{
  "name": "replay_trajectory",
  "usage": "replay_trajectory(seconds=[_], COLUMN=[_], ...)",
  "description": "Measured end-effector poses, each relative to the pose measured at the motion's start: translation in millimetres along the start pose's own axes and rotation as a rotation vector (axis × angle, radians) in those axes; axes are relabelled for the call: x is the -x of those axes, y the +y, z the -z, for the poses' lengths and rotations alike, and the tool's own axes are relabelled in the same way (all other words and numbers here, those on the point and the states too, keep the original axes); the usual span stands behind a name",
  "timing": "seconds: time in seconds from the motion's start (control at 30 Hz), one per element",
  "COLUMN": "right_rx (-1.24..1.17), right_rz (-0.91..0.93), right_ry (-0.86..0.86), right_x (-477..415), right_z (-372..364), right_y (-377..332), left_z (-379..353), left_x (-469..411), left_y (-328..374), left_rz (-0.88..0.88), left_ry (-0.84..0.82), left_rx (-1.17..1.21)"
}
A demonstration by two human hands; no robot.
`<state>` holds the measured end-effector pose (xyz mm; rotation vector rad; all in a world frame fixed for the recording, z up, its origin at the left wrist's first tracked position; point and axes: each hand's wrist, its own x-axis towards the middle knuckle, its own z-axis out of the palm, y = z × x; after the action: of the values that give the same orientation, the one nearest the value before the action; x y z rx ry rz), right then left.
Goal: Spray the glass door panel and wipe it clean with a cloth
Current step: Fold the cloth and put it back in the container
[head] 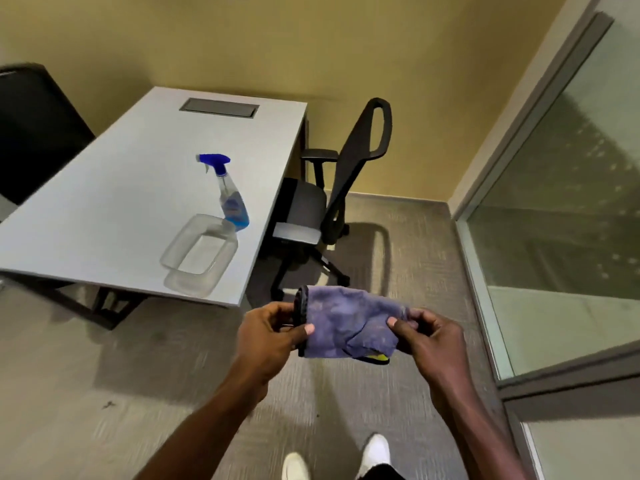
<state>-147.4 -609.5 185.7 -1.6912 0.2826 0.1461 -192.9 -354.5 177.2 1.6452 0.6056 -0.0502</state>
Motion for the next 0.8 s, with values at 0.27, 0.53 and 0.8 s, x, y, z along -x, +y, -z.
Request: replay_trajectory(seconds=[0.27, 0.53, 0.8], right_rx=[0.104, 0.155, 0.223], right_rz=[0.009, 0.064, -0.004], right_ry=[-0.134, -0.254, -0.301], right_x=[-47, -129, -182], right_z=[-94, -189, -273], right_y=[-9, -23, -32], left_z=[68, 113, 160], left_x=[-57, -137, -213], left_y=[-2, 13, 44], left_rz=[-0.006, -0.023, -0.048], left_ry=[0.172, 0.288, 0.404], left_rx=[0.019, -0.071, -0.23])
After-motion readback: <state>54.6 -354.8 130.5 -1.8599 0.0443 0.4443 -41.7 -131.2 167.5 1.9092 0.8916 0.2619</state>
